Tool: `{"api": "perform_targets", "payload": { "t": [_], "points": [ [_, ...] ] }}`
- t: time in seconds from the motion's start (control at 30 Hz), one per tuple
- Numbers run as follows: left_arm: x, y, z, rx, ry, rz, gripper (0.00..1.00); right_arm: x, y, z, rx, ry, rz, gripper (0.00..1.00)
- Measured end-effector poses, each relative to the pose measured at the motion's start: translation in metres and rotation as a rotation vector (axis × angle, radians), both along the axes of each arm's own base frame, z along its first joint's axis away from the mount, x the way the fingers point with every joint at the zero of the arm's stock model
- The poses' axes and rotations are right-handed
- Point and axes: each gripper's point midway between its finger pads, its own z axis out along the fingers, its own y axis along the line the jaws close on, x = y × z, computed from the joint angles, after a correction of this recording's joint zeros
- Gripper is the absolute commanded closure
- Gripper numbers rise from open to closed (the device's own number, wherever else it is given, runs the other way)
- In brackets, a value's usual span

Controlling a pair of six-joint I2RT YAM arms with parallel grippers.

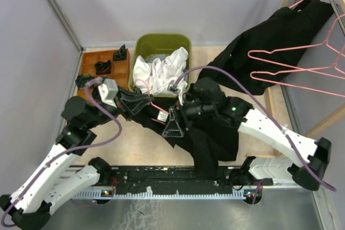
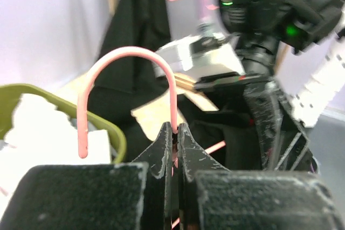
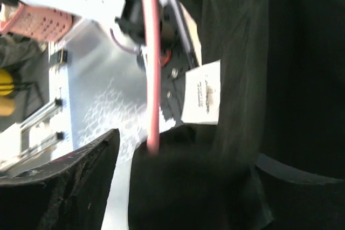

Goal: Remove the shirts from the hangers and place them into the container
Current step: Remove the shirt from the hanger.

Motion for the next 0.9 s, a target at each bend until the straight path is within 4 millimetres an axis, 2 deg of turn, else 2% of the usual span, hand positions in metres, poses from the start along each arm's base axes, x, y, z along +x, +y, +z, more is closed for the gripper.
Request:
{"api": "perform_targets", "payload": {
  "t": [0.13,0.23,0.3,0.37,0.53,0.67,0.73,0.9],
  "points": [
    [0.008,0.028,0.052,-0.015,-0.041,0.174,1.0,0.013,-0.007,0.057,0.154,-0.181,-0.093,0.24],
    [0.013,0.049,0.075,-0.023,-0.057,0.292,1.0,0.02,-0.02,0.093,0.257,-0.296,-0.18,0.23],
    [0.02,0.057,0.076,-0.013,-0.042,0.35,1.0,0.023,-0.026,0.111,0.321,-0.359,-0.218,0.23],
    [0.029,0.056,0.065,0.016,-0.002,0.377,1.0,0.027,-0.033,0.118,0.357,-0.409,-0.262,0.23],
    [0.061,0.037,0.003,0.154,0.184,0.399,1.0,0.054,-0.044,0.105,0.299,-0.458,-0.417,0.34],
    [0.07,0.031,-0.044,0.244,0.302,0.419,1.0,0.064,-0.038,0.08,0.207,-0.434,-0.429,0.35],
    [0.072,0.031,-0.055,0.263,0.334,0.43,1.0,0.064,-0.032,0.065,0.161,-0.419,-0.407,0.36],
    [0.074,0.027,-0.062,0.27,0.367,0.431,1.0,0.064,-0.021,0.028,0.024,-0.391,-0.368,0.46]
  ]
}}
